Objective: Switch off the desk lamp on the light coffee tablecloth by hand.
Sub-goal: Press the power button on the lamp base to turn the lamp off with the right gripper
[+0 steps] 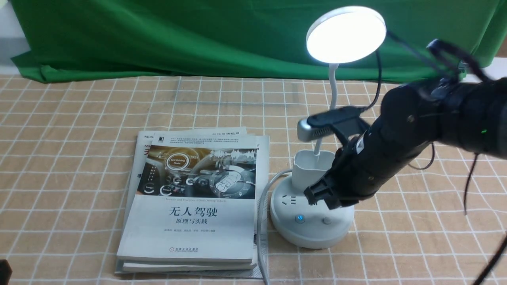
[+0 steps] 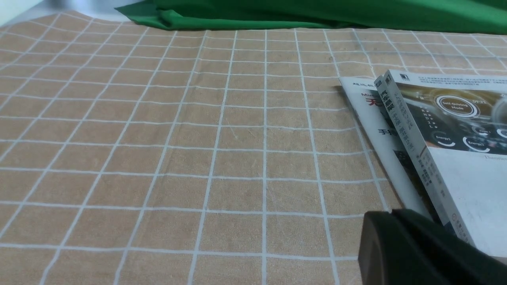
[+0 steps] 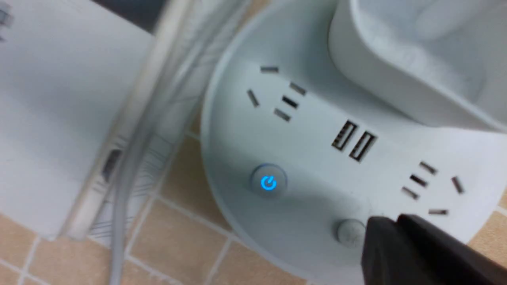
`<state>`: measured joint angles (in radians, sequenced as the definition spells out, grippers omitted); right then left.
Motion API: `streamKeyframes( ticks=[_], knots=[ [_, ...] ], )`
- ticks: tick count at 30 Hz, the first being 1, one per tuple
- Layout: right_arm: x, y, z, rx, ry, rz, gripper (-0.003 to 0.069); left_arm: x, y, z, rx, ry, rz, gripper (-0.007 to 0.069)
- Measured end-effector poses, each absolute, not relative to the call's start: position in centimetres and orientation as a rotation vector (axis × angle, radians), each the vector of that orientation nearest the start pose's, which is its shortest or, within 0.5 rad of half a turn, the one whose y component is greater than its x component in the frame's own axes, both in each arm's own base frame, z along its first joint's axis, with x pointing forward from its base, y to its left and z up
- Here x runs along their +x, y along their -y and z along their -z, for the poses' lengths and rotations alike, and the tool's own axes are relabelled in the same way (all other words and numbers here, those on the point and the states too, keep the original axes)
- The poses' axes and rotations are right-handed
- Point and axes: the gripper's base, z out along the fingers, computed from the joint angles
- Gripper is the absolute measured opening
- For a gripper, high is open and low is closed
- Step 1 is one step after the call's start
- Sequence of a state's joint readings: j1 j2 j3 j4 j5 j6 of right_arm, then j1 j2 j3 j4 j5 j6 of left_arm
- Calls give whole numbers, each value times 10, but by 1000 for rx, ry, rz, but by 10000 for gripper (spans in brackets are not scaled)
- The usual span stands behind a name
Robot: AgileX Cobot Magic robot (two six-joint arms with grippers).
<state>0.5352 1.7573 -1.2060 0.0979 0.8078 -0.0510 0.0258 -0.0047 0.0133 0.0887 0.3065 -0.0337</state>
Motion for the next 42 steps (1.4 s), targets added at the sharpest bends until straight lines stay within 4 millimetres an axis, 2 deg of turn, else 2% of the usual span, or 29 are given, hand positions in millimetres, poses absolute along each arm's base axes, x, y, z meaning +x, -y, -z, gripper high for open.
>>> streamKeyframes(
  ticks=[4, 11, 18, 27, 30, 38, 42],
  knots=[
    [300, -185, -209, -751, -2777, -212, 40, 54, -4, -181, 3, -1798, -79, 4],
    [305, -190, -182, -768, -2848, -192, 39, 54, -4, -181, 3, -1798, -79, 4],
    [306, -191, -181, -768, -2852, -192, 39, 54, -4, -181, 3, -1798, -78, 4],
    [302, -188, -199, -758, -2798, -207, 39, 54, -4, -181, 3, -1798, -78, 4],
    [302, -188, -199, -760, -2795, -208, 38, 54, -4, -181, 3, -1798, -78, 4],
    [301, -195, -183, -789, -2832, -197, 38, 54, -4, -181, 3, -1798, -78, 4],
    [302, -195, -182, -794, -2841, -192, 38, 54, -4, -181, 3, -1798, -78, 4]
  ],
)
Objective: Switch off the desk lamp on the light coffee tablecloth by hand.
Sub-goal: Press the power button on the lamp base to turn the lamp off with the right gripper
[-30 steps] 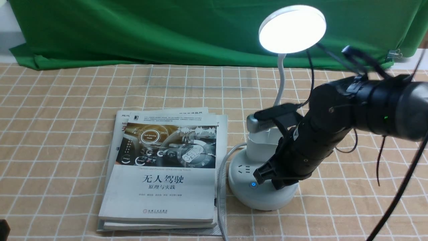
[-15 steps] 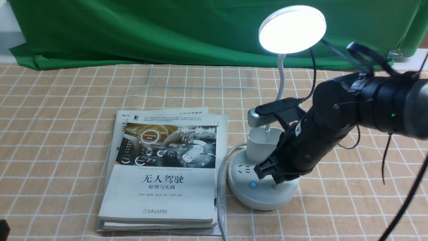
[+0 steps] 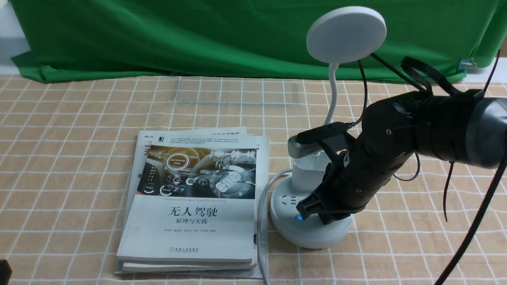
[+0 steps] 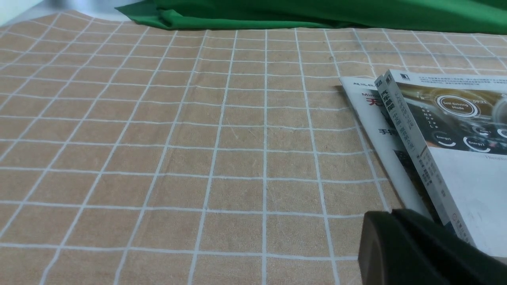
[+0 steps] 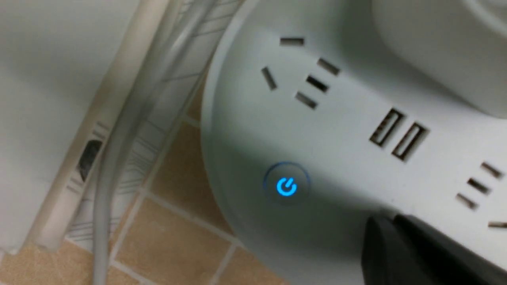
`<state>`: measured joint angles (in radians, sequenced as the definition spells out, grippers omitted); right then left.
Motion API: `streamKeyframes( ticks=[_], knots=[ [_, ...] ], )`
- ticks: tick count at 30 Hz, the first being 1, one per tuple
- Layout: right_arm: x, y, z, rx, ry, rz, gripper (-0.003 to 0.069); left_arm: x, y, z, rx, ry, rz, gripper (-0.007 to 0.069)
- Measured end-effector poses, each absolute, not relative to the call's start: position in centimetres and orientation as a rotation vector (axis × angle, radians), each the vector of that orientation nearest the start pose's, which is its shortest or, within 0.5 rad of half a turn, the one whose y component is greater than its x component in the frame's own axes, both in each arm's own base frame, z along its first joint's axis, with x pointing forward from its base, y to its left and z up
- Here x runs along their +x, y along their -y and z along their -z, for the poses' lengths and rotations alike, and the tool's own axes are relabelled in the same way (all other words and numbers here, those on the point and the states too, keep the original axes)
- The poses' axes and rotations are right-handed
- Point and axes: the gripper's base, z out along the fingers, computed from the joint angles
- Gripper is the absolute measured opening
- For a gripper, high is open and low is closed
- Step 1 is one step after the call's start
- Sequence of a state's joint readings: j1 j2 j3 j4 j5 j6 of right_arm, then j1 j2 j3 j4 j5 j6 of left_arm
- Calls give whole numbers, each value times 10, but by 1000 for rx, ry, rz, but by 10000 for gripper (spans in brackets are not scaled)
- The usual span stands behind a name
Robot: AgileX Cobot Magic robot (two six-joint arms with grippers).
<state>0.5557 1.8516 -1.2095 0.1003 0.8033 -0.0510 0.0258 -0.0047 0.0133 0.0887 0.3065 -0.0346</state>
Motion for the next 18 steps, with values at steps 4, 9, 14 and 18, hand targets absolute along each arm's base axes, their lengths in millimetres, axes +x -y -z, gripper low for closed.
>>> streamKeyframes(
  ticks=[4, 9, 14, 18],
  knots=[
    [302, -195, -182, -796, -2842, -189, 38, 54, -4, -181, 3, -1798, -78, 4],
    [300, -194, -189, -794, -2819, -192, 38, 54, -4, -181, 3, -1798, -78, 4],
    [297, -191, -208, -783, -2764, -209, 38, 54, -4, -181, 3, -1798, -79, 4],
    [296, -191, -212, -781, -2754, -213, 38, 54, -4, -181, 3, -1798, -79, 4]
  ],
)
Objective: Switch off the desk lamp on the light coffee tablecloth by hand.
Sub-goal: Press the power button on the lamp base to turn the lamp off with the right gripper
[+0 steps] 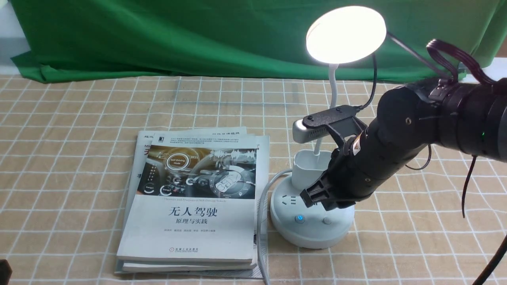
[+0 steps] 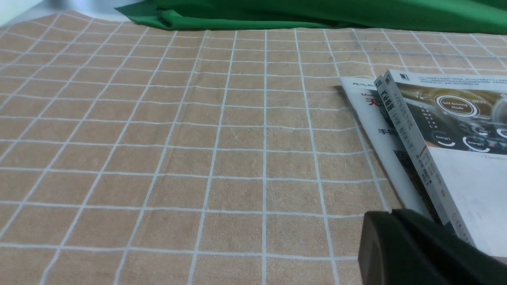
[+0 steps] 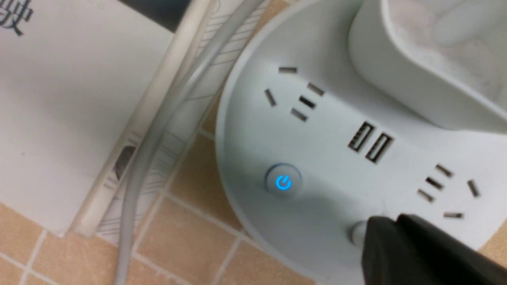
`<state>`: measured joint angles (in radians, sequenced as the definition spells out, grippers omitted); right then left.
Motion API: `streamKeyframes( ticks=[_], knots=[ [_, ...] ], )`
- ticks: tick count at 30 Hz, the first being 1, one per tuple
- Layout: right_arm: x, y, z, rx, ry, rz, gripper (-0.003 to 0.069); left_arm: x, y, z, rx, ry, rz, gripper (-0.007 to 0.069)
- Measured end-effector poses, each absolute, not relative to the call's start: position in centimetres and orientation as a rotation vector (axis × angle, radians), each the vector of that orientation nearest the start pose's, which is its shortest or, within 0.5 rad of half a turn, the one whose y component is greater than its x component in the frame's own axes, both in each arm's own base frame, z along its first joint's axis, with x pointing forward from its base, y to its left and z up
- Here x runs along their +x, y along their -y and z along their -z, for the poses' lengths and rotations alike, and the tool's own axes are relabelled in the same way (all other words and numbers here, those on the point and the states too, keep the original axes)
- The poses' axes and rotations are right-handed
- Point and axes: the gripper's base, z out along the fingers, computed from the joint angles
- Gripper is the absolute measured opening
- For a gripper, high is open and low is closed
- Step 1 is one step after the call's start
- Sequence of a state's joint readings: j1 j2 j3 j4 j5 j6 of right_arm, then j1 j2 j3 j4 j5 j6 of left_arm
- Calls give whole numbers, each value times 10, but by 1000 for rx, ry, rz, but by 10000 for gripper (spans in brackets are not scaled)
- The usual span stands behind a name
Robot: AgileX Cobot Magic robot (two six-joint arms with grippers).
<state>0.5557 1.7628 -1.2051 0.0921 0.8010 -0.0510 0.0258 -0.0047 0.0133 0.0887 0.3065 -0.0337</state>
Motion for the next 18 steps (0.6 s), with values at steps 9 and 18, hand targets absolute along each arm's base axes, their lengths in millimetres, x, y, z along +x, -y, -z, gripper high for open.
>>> streamKeyframes(
  ticks=[9, 18],
  knots=[
    [299, -194, -191, -800, -2809, -193, 38, 54, -4, -181, 3, -1798, -79, 4],
    [303, -196, -179, -820, -2853, -168, 38, 54, -4, -181, 3, -1798, -78, 4]
  ],
)
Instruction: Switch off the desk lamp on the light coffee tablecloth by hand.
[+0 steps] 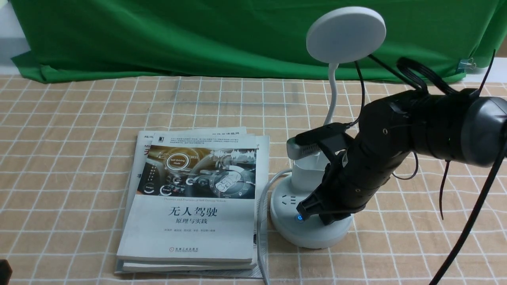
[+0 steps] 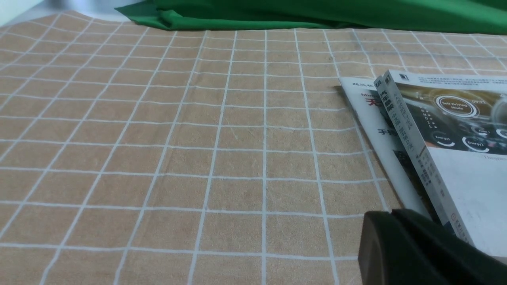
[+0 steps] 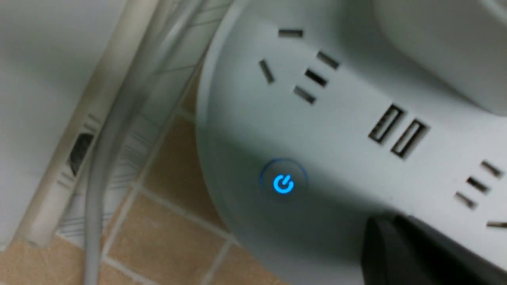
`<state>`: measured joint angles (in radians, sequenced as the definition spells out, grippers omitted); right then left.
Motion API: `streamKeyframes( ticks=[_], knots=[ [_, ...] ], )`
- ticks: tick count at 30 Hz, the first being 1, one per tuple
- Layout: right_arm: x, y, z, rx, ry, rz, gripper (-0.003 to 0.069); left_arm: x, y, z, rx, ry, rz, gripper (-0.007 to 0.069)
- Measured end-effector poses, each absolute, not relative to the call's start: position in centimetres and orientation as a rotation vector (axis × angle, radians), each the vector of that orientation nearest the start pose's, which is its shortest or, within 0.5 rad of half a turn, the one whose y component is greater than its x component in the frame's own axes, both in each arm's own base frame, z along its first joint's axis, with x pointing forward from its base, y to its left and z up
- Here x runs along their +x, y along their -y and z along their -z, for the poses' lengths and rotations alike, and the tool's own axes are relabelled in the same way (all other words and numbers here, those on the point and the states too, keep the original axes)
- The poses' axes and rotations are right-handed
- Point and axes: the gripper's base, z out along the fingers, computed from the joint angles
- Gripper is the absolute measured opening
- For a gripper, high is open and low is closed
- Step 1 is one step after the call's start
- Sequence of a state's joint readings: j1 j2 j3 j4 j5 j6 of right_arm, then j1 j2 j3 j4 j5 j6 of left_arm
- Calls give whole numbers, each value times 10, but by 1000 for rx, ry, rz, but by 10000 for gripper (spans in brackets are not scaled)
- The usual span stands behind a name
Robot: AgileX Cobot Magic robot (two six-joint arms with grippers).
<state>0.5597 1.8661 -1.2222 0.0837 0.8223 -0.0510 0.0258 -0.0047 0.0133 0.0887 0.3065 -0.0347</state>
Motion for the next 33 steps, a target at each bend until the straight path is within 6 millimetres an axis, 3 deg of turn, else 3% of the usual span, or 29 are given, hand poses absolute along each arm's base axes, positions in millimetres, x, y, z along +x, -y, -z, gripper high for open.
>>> streamKeyframes(
  ticks=[5, 10, 12, 15, 18, 19, 26, 33],
  knots=[
    [301, -195, -185, -814, -2831, -175, 38, 54, -4, -181, 3, -1798, -78, 4],
    [293, -190, -211, -798, -2765, -199, 38, 54, -4, -181, 3, -1798, -78, 4],
    [282, -183, -234, -784, -2707, -219, 38, 54, -4, -181, 3, -1798, -78, 4],
    [256, -167, -252, -771, -2656, -236, 38, 54, -4, -181, 3, -1798, -78, 4],
    [231, -151, -256, -762, -2631, -243, 38, 54, -4, -181, 3, -1798, -78, 4],
    [213, -140, -258, -749, -2597, -253, 39, 54, -4, -181, 3, -1798, -78, 4],
    [157, -105, -248, -705, -2565, -273, 50, 54, -4, -181, 3, -1798, -78, 4],
    [139, -93, -266, -670, -2436, -313, 65, 54, -4, -181, 3, -1798, -78, 4]
  ],
)
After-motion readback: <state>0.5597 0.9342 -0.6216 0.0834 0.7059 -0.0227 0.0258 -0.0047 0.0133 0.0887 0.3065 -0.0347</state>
